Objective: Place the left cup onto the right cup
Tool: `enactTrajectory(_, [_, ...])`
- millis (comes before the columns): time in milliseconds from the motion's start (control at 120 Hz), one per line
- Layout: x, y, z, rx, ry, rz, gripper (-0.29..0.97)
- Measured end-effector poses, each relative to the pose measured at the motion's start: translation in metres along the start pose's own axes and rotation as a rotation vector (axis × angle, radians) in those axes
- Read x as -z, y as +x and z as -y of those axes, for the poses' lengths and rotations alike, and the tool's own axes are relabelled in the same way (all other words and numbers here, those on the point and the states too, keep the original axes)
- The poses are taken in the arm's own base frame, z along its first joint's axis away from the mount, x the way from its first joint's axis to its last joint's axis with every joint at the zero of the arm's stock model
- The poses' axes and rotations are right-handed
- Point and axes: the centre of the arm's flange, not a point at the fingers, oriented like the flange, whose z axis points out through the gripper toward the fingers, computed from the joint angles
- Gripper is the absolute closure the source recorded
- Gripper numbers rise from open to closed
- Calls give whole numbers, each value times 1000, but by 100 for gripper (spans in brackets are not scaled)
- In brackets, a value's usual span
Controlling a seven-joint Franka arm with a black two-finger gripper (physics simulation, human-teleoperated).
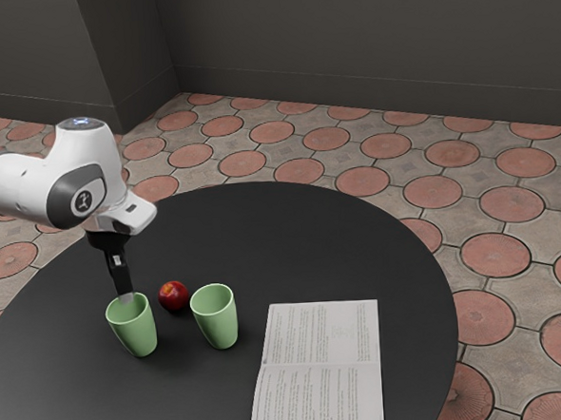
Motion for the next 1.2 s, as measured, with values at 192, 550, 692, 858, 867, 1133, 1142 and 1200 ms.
enactTrajectory(192, [-19,-1,2,21,-6,9,0])
enactTrajectory(550, [-27,12,-6,10,13,7,64])
enactTrajectory(692, [-34,10,-9,23,4,11,72])
enactTrajectory(858, [-34,5,-6,47,3,7,76])
enactTrajectory(867, [-34,5,-6,48,3,7,76])
enactTrajectory(1133, [-4,7,-2,62,50,-38,78])
enactTrajectory(1142, [-2,7,-2,62,53,-41,78])
enactTrajectory(1200, [14,11,3,66,74,-62,78])
